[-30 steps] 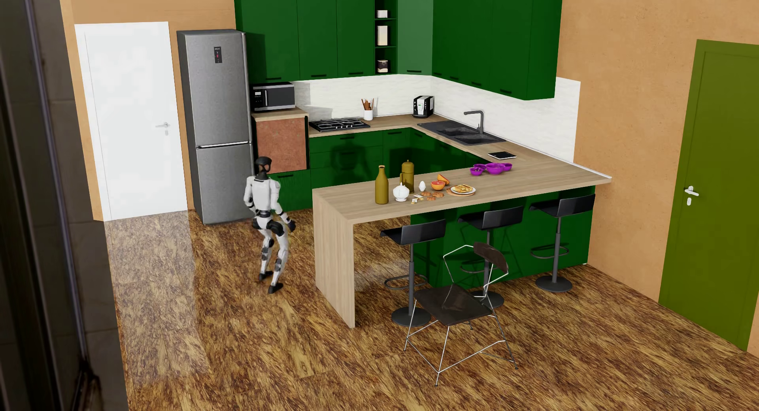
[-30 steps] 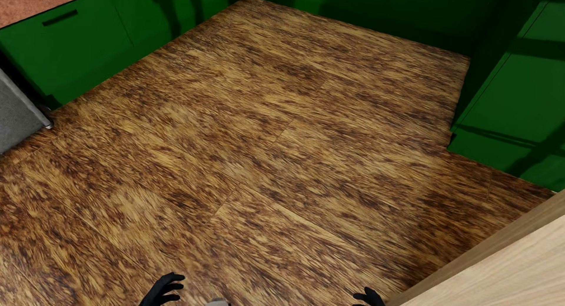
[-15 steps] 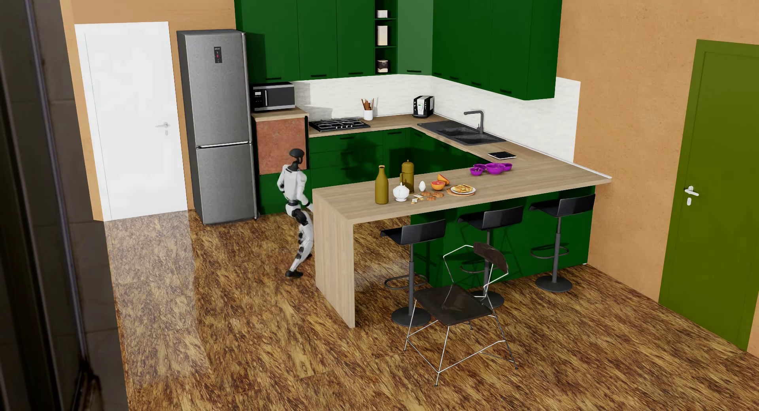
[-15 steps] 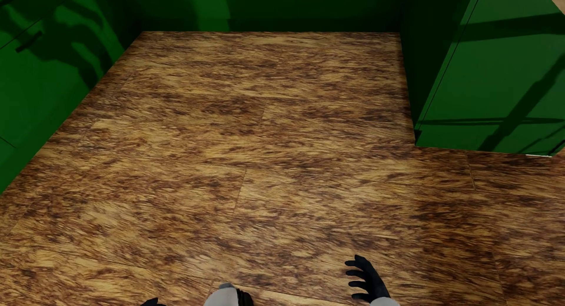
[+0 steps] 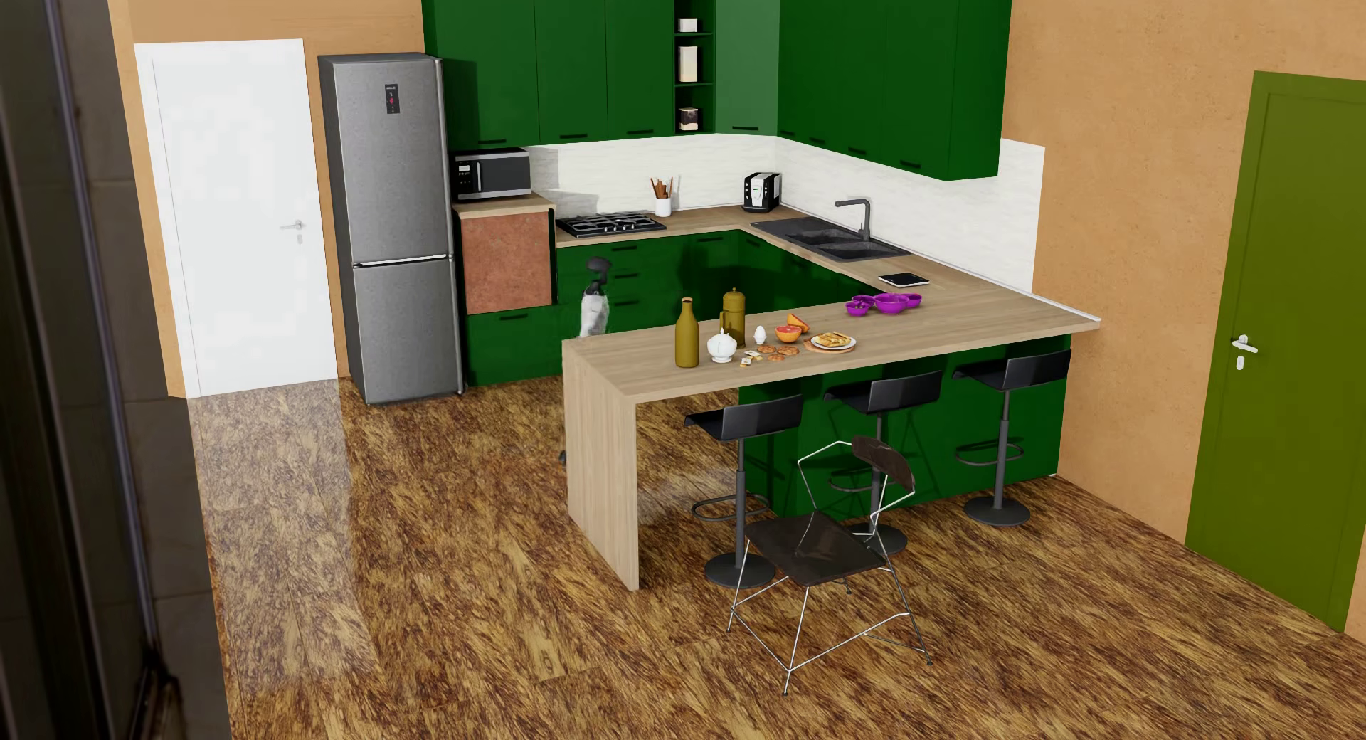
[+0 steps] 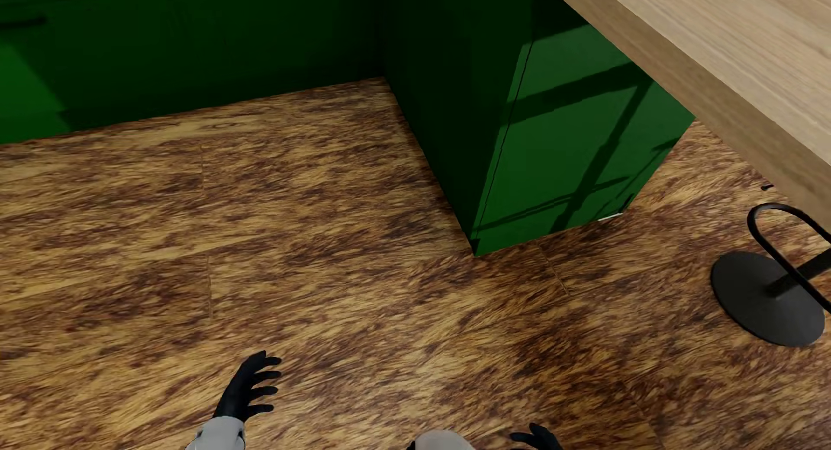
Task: Go around the corner
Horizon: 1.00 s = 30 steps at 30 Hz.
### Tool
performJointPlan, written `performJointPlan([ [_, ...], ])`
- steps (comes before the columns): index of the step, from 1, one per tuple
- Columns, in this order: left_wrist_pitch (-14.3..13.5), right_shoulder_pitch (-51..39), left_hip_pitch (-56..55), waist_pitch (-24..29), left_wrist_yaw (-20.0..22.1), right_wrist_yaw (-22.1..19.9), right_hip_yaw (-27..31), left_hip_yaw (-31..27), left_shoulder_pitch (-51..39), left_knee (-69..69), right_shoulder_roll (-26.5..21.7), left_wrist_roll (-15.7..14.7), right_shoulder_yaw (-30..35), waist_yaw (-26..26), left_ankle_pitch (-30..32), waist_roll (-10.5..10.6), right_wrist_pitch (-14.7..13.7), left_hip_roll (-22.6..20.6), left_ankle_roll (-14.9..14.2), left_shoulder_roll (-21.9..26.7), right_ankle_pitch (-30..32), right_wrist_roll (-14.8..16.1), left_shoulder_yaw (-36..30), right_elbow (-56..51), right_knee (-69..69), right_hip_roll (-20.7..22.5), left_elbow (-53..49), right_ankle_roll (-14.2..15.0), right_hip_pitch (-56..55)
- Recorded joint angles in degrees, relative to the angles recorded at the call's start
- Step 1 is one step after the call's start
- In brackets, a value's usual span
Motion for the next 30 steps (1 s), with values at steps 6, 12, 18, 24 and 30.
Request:
performJointPlan([
  [6,-14.28,-1.03,-22.15,1.84,0.5,-12.28,5.1,-6.75,6.01,-4.27,1.66,3.23,0.2,5.67,17.59,6.79,6.6,-6.28,-4.96,2.62,-0.88,-5.75,1.45,-0.74,4.29,5.69,6.65,2.01,10.45],
  [12,-8.57,0.42,-11.83,3.79,-0.64,1.41,9.37,-8.71,-3.97,-5.67,-0.44,3.76,-0.62,5.07,11.02,-0.57,2.29,-10.44,7.92,-2.33,6.49,-18.38,-1.31,5.9,-13.4,-0.88,5.92,9.56,-2.48],
  [18,-4.77,-8.13,-5.58,3.61,-9.49,-2.27,6.67,-7.89,6.95,-12.7,0.81,3.84,0.46,12.44,8.5,5.35,-11.12,-9.2,3.82,2.47,9.21,-5.6,4.14,0.62,-13.63,-0.01,4.31,1.13,1.39],
  [24,-2.98,-3.04,-3.3,-0.49,-3.33,-3.77,7.69,-8.37,2.77,-12.82,0.64,-0.48,-0.49,8.64,6.75,3.65,-1.64,-8.11,6.14,-0.13,7.04,-4.66,1.67,2.94,-22.56,0.85,3.35,9.75,6.15],
  [30,-3.59,-4.06,-1.65,-0.59,-6.92,-4.22,7.14,-8.78,5.52,-16.5,1.73,-0.53,-1.4,8.92,9.55,1.56,-1.8,-8.6,6.96,1.21,9.56,-5.77,2.45,3.59,-26.27,0.31,5.09,9.86,8.15],
])
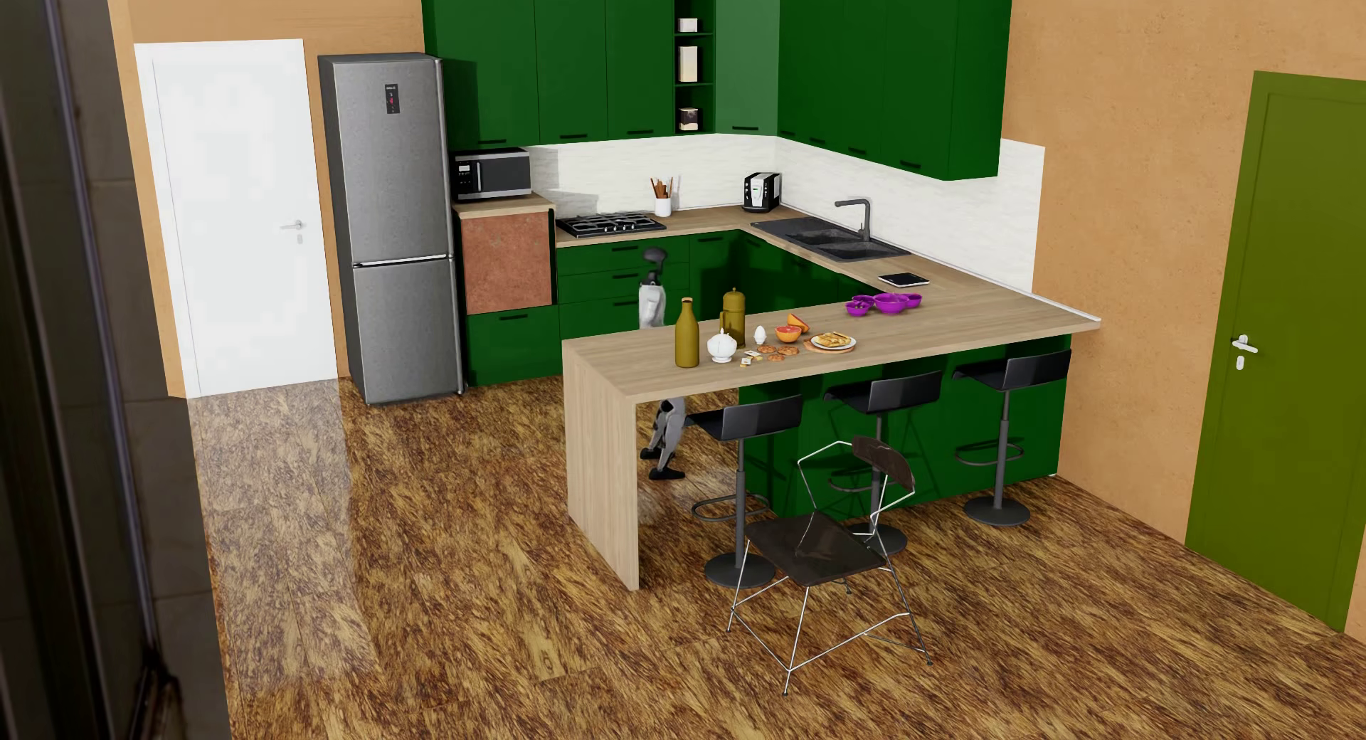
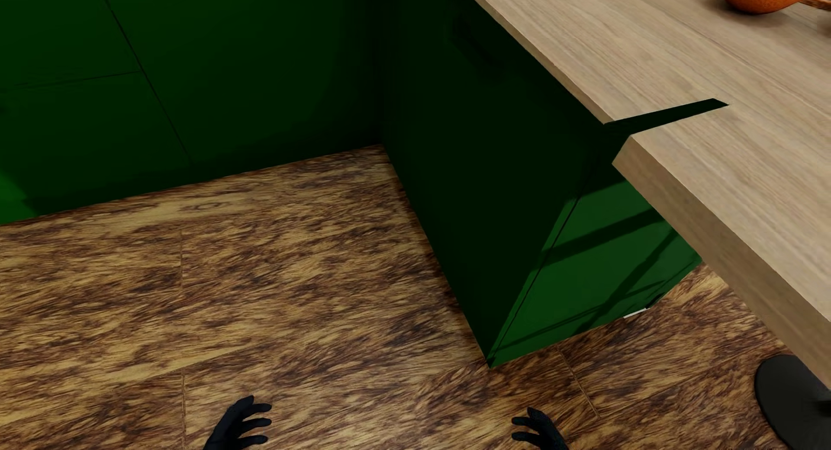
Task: Go around the corner
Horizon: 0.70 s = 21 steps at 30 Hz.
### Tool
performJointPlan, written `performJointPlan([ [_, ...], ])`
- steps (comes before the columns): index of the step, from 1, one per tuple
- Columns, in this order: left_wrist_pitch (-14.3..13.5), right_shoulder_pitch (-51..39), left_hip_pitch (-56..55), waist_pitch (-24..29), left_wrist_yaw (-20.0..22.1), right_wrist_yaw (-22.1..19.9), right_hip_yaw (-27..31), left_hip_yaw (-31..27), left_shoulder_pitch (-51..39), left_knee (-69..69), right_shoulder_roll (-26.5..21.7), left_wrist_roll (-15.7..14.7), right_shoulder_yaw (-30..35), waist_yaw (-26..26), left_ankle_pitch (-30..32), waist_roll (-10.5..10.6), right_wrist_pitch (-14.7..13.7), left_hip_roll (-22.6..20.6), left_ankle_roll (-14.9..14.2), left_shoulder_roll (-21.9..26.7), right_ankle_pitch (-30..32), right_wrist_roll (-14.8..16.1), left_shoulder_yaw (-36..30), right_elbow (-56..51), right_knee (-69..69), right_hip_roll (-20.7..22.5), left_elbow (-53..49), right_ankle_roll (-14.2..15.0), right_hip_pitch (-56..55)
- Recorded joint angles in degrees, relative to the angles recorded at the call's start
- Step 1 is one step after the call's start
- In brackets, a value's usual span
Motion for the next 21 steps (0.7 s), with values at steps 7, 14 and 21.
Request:
performJointPlan([
  [7,-1.27,2.38,0.18,-1.43,-3.33,3.19,0.14,0.38,-1.64,0.2,-1.32,2.43,0.05,-0.67,0.03,0.77,3.68,-0.18,0.17,-1.43,0.04,-0.22,-1.27,0.46,0.41,-0.35,-1.91,0.21,-0.06],
  [14,0.67,0.69,-0.3,-0.44,-2.84,0.91,-0.1,0.17,-0.66,-0.2,-1.26,2.33,1.18,1.48,1.03,2.19,1.54,-0.61,0.18,-0.25,0.75,-0.7,-0.03,-0.67,0.32,-0.82,-2.34,0.27,-0.54],
  [21,-1.48,2.3,0.58,-0.22,-2.74,1.14,-0.26,0.15,-0.97,-0.93,-2.18,2.23,-1.36,0.09,1.13,1.87,1.68,0.21,-0.28,-0.58,1.15,-1.65,-1.02,-0.65,-0.71,-0.08,-3.28,-0.21,0.34],
])
